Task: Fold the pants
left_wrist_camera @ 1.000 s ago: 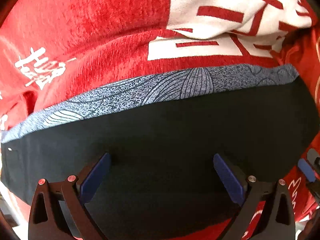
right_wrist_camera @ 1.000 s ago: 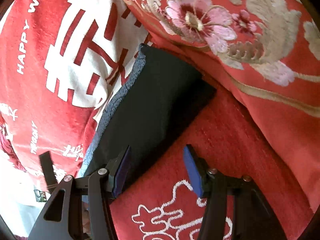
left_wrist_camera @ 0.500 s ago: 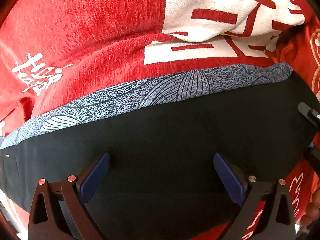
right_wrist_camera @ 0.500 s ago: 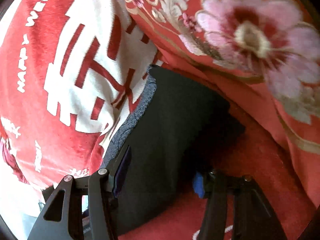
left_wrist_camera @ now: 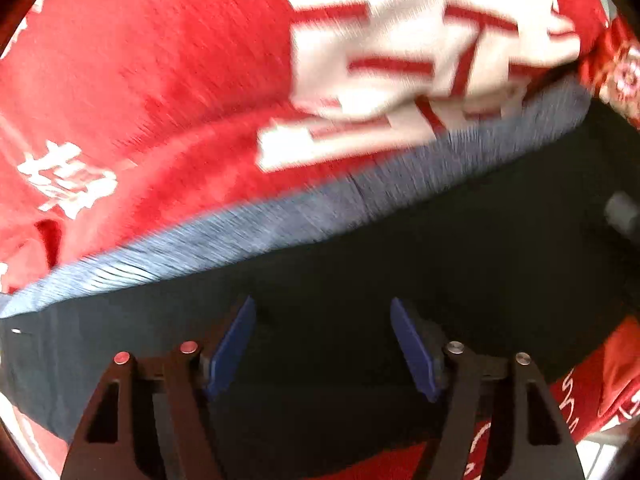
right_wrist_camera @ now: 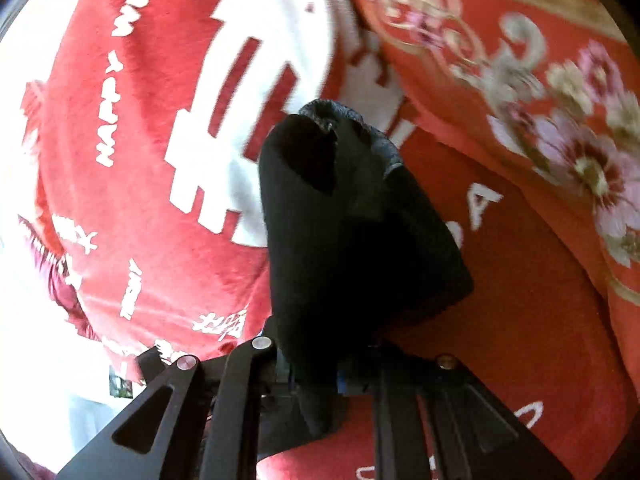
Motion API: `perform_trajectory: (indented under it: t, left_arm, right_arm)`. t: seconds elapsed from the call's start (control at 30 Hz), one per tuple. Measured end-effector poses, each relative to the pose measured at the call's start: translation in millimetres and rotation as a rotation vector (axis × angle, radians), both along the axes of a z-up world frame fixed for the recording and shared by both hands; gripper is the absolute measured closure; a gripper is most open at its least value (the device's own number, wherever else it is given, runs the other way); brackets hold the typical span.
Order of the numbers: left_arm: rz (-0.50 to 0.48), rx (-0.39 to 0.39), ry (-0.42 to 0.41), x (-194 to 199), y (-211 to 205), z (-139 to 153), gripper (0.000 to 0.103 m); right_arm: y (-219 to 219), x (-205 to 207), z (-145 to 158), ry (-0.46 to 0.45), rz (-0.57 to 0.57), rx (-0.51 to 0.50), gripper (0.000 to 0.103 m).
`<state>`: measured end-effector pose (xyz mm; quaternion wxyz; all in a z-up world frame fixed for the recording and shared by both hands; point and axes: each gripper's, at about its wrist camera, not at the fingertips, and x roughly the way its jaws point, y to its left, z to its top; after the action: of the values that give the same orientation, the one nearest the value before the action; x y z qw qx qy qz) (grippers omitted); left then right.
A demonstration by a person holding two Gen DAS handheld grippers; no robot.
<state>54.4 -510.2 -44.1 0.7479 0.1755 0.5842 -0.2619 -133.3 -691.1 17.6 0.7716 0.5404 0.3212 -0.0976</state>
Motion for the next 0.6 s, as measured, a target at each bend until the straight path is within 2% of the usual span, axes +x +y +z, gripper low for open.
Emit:
perform_trajectory:
  t: [0.03,0.1,0.13,0.23,0.37,0.47,0.6]
  left_arm:
    - [0.004,0.008,-0.006,-2,-2,-7,0.03]
    - [-0.012,-0.003,-0.06,-8,-1,-5,0.029]
    - [-0.018,-0.009,-0.061,-9,0,-3,0.029]
    - [-0.02,-0.032,-0.032,-4,4,-4,0.029]
    - [-0.041,-0.057,-0.044,-6,7,-2,0.027]
    - [-0.022,-0.081,-0.009,-1,18,6,0.026]
    - [0.045,-0.122,0.003,8,54,23,0.026]
  right_arm:
    - [3,2,3,-0.001,0.011,-0.008,0.089]
    - [12,10,8,0.008,0.047,-0.04,0.089]
    - [16,12,11,0.01,0.062,-0.058,0.089]
    - [23,22,20,0.005,0.087,-0.09,0.089]
    - [36,30,30,0.006,0.112,-0.123,0.089]
    - [47,33,39,0.004,0.125,-0.149,0.089]
    - [67,42,56,0.01,0.169,-0.225,0.089]
